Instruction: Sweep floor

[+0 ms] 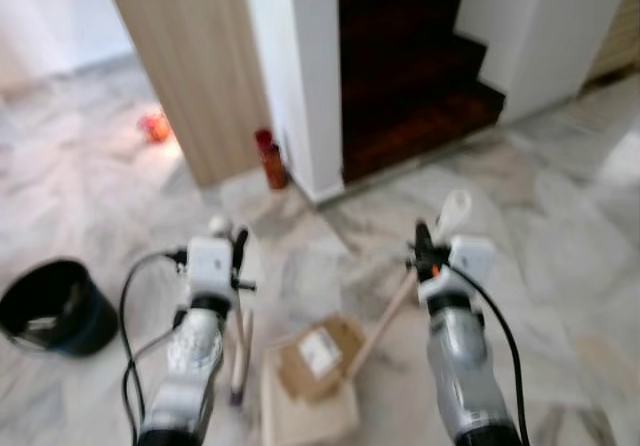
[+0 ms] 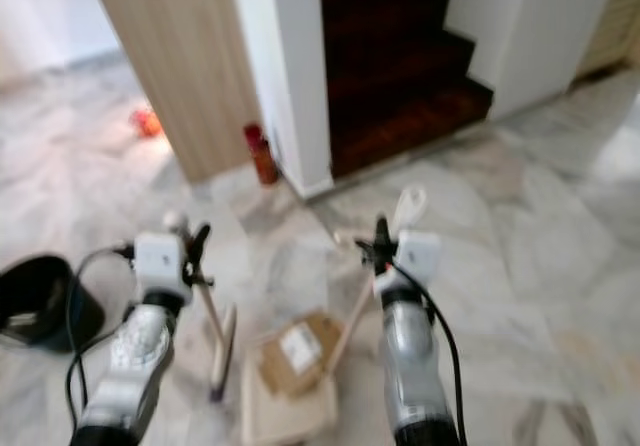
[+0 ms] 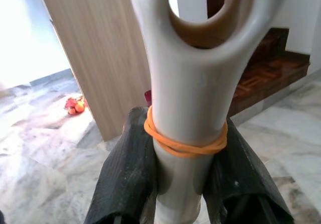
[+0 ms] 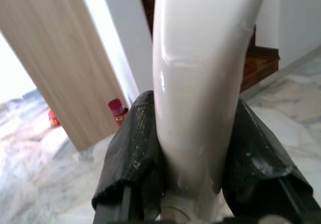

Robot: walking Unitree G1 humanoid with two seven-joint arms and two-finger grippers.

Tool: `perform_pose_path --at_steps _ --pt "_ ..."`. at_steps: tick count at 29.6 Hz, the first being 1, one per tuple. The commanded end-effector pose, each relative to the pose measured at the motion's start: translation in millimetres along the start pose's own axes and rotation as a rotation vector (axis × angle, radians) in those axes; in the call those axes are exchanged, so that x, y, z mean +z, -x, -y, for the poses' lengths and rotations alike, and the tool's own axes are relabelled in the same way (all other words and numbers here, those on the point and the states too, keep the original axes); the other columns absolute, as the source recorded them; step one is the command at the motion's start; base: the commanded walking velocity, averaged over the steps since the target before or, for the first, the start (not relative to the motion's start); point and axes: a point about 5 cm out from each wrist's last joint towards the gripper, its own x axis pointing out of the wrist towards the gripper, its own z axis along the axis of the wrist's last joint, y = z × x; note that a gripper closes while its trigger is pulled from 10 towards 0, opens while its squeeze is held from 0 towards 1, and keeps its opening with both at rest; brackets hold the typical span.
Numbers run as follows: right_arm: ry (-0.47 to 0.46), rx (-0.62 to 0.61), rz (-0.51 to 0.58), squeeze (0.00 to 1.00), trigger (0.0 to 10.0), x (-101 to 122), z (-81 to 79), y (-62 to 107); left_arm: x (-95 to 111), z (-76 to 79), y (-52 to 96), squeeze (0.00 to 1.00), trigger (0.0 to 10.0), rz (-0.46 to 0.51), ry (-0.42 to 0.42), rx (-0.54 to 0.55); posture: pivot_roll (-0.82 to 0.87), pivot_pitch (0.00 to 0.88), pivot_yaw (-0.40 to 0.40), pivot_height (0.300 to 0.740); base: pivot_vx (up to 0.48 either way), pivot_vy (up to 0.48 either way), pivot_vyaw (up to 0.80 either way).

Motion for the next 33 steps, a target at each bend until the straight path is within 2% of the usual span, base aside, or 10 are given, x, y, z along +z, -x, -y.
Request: perform_pose_path --at_steps 1,10,17,21,27,33 --pt "-0.003 0.023 0.053 0.0 10.0 11.9 -6.2 -5.9 10.3 -2.0 -3.6 0.0 10.0 0.052 -0.001 0.001 0.01 0.0 0.05 0.74 0.0 0.277 0.0" --pt "0.004 0.047 0.043 0.0 10.0 10.1 -8.9 -4.1 10.2 1.5 -1.7 0.0 10.0 0.056 -0.024 -0.018 0.02 0.0 0.043 0.74 0.0 0.277 0.0" --pt "0.0 0.06 0.042 0.0 10.0 10.3 -11.8 -3.8 10.1 1.5 -1.3 0.0 10.0 0.054 -0.024 -0.014 0.02 0.0 0.039 0.74 0.0 0.276 0.75" --pt "-0.019 0.06 0.041 0.0 10.0 10.1 -12.4 -3.9 11.4 0.5 -2.0 0.0 10.0 0.058 -0.024 -0.005 0.03 0.0 0.038 0.74 0.0 0.277 0.2" --pt "0.001 0.078 0.04 0.0 10.0 10.1 -13.7 -2.9 11.8 1.0 -2.2 0.0 10.0 0.059 -0.023 -0.003 0.03 0.0 0.035 0.74 0.0 0.275 0.0" --pt "0.0 0.077 0.049 0.0 10.0 12.1 -13.0 -3.3 11.8 0.6 -1.9 0.0 10.0 0.059 -0.022 0.002 0.03 0.0 0.034 0.74 0.0 0.268 0.63"
